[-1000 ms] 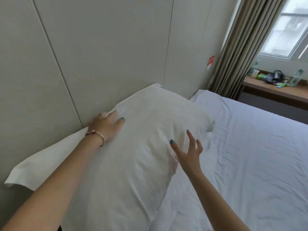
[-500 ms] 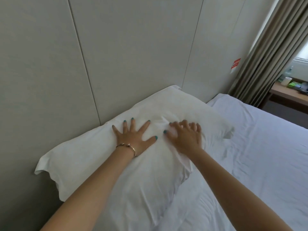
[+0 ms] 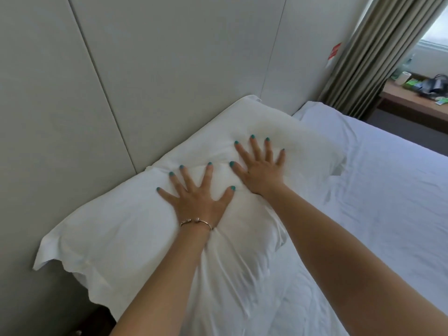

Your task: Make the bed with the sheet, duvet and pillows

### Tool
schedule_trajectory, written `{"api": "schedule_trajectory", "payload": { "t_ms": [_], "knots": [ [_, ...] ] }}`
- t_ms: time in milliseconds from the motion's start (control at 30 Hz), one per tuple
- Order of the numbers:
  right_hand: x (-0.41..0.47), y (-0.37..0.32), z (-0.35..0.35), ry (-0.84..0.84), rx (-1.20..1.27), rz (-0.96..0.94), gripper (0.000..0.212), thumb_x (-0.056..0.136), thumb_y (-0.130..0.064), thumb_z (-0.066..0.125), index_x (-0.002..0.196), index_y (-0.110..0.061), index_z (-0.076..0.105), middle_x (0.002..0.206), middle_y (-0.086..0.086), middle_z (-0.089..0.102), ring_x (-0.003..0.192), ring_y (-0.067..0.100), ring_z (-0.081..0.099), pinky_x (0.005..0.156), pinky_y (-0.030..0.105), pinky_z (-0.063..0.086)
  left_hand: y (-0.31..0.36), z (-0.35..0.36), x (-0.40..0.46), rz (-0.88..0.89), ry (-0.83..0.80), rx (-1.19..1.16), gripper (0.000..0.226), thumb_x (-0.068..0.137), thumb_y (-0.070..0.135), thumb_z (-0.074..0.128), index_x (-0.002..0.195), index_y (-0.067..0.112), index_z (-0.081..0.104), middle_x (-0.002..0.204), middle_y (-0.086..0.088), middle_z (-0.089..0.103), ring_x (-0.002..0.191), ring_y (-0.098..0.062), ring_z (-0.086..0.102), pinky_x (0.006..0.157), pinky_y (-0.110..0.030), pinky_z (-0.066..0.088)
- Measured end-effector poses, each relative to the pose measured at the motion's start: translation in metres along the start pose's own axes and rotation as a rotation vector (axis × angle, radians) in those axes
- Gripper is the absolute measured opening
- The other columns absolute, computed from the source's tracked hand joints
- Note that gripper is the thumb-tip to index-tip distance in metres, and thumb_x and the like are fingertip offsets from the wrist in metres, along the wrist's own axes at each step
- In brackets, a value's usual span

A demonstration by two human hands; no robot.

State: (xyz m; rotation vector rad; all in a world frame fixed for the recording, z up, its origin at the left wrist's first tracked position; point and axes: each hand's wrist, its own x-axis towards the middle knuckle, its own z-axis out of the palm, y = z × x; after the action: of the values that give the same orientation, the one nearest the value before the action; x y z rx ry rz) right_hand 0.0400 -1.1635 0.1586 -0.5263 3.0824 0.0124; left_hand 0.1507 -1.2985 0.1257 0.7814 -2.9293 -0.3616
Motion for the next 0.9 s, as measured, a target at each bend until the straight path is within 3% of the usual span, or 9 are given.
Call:
{"api": "schedule_trajectory", "payload": {
  "t_ms": [233,400,533,667,767,900],
  "knots": [
    [-0.007,-0.002,0.003,0.039,0.037,0.009,0.063,0.091,-0.071,0.007,0.147,-0.052,-0.014,0.16,-0.013,-0.02,0.148,0.023,-0.02,0.114,0.059,-0.011,-0.005,0.009,0.003,0.018,0.01,-0.017,0.087,0.066,0.092,0.002,0.144,0.054,-0.006,0.16,-0.016,-0.004,0.145,-0.041,-0.009,0.103,-0.074,-0.009],
    [-0.05,0.0,0.011,0.152,0.177,0.016,0.058,0.099,-0.057,0.014,0.152,-0.045,-0.006,0.163,-0.01,-0.011,0.149,0.017,-0.013,0.119,0.048,-0.006,-0.002,-0.003,0.0,0.024,-0.016,-0.011,0.089,0.065,0.094,0.001,0.144,0.055,-0.006,0.16,-0.016,-0.003,0.144,-0.042,-0.007,0.103,-0.074,-0.007],
    [-0.099,0.01,0.023,0.088,0.264,0.007,0.056,0.1,-0.054,0.014,0.151,-0.046,-0.007,0.162,-0.012,-0.014,0.148,0.015,-0.016,0.119,0.043,-0.008,0.003,-0.014,-0.005,0.013,-0.036,0.022,0.092,0.062,0.096,-0.001,0.144,0.055,-0.007,0.16,-0.015,-0.001,0.145,-0.041,-0.004,0.104,-0.075,-0.006],
    [-0.139,0.025,0.032,0.015,0.352,0.019,0.054,0.101,-0.051,0.013,0.151,-0.046,-0.008,0.161,-0.012,-0.016,0.148,0.015,-0.018,0.12,0.045,-0.007,0.025,-0.031,-0.022,0.025,-0.051,0.043,0.088,0.07,0.092,0.011,0.147,0.05,0.001,0.159,-0.016,0.001,0.146,-0.037,-0.001,0.105,-0.073,-0.005],
    [-0.168,0.037,0.034,-0.038,0.403,0.029,0.053,0.102,-0.049,0.012,0.151,-0.046,-0.009,0.161,-0.014,-0.017,0.147,0.014,-0.019,0.12,0.047,-0.004,0.041,-0.031,-0.056,0.13,0.028,0.086,0.077,0.081,0.08,0.018,0.149,0.046,0.005,0.16,-0.017,-0.002,0.146,-0.034,-0.004,0.107,-0.07,-0.004],
    [-0.217,0.06,0.037,-0.249,0.405,0.033,0.057,0.1,-0.054,0.015,0.148,-0.048,-0.015,0.158,-0.017,-0.025,0.148,0.017,-0.017,0.118,0.054,0.011,0.05,-0.014,-0.113,0.287,0.087,0.199,0.07,0.088,0.072,0.021,0.149,0.047,0.0,0.161,-0.007,-0.008,0.146,-0.029,-0.011,0.107,-0.067,-0.006]
  ]
}}
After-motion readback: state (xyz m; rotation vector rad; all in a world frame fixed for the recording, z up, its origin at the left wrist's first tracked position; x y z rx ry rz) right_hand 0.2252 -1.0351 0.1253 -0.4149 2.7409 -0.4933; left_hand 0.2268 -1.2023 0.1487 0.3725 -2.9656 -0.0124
